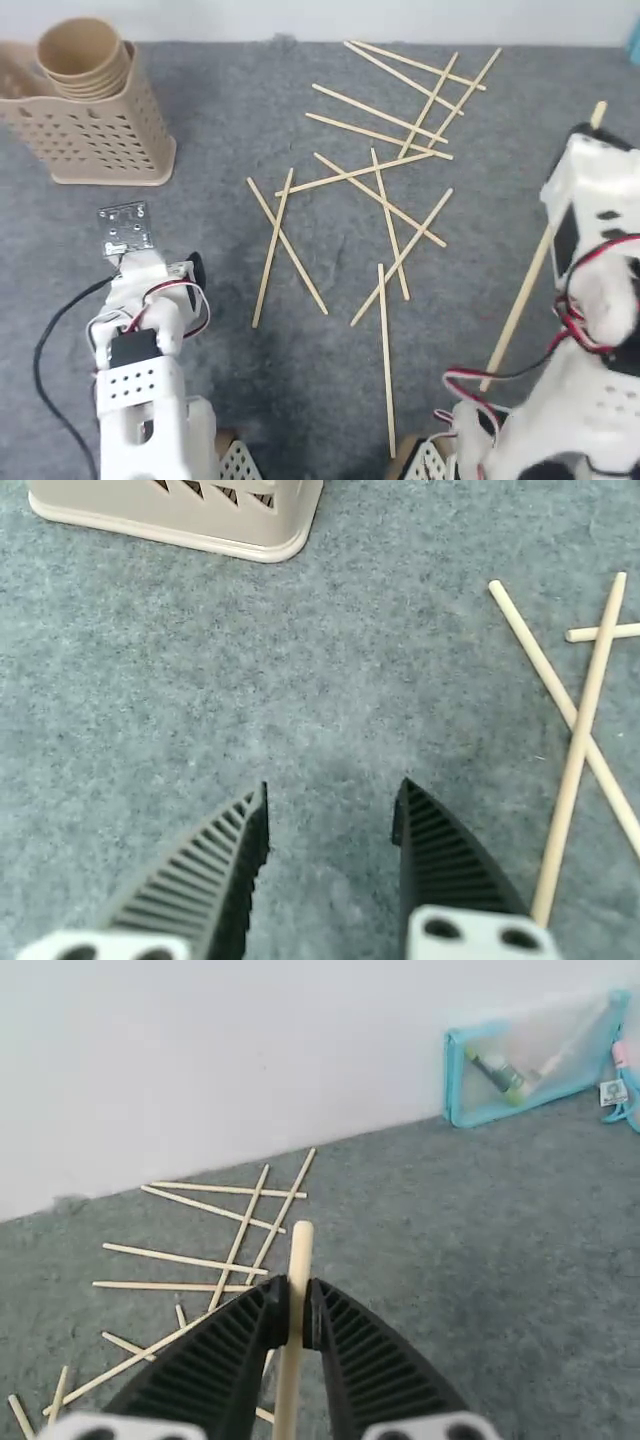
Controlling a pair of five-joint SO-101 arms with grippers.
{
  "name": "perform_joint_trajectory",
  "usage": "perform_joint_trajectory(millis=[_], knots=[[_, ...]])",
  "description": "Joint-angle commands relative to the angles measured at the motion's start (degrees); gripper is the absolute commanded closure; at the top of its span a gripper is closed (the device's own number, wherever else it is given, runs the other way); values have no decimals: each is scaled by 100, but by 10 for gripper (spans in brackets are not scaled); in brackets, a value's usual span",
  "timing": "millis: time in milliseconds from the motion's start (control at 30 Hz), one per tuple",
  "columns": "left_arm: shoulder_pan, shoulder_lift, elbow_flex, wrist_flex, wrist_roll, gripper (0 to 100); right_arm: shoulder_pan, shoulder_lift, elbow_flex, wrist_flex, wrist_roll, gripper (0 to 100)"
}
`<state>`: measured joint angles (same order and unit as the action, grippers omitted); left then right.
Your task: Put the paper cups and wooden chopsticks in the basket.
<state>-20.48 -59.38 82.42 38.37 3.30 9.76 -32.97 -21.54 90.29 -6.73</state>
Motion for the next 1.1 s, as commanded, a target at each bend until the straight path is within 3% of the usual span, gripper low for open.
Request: perform_joint_trajectory(millis=[0,300,500,633,800,1067], knots=[[-53,-123,-22,-97,-35,802,-22,-629,1837,-1332,-79,992],[-53,-123,-13,-97,-35,802,-31,-1288,5556,-5631,-35,992],[-53,-123,-13,-97,-35,802,-92,-637,6673,-8356,-79,992],[-53,-123,-13,-97,-35,802,-119,286,6585,-9560,-211,992],[-53,-123,-13,-97,-35,802,-119,1842,5899,-11099,-1125,992],[-53,-123,-13,-97,-35,802,-75,4664,3402,-12488,-1213,992]])
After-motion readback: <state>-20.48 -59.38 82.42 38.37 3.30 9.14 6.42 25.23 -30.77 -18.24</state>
